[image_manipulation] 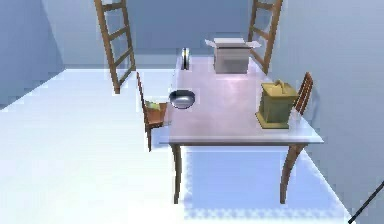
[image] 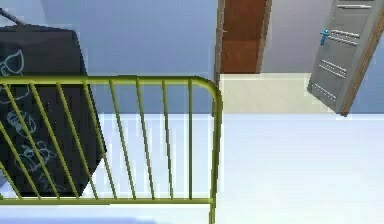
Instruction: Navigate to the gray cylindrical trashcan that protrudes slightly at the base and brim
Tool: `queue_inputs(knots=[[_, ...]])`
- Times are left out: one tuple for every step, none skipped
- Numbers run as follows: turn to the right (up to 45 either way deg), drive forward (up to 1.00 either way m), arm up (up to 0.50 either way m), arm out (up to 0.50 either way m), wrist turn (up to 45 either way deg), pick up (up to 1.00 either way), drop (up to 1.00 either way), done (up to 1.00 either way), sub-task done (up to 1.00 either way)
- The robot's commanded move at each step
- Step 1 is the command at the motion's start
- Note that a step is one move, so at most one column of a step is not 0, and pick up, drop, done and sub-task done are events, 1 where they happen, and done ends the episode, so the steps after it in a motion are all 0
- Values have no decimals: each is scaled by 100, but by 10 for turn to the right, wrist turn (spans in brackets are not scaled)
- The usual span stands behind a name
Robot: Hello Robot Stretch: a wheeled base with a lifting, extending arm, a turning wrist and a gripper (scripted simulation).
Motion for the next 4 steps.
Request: queue_inputs(knots=[[0, 5, 0, 0, 0, 0, 0, 0, 0], [330, 0, 0, 0, 0, 0, 0, 0, 0], [0, 100, 0, 0, 0, 0, 0, 0, 0], [450, 0, 0, 0, 0, 0, 0, 0, 0]])
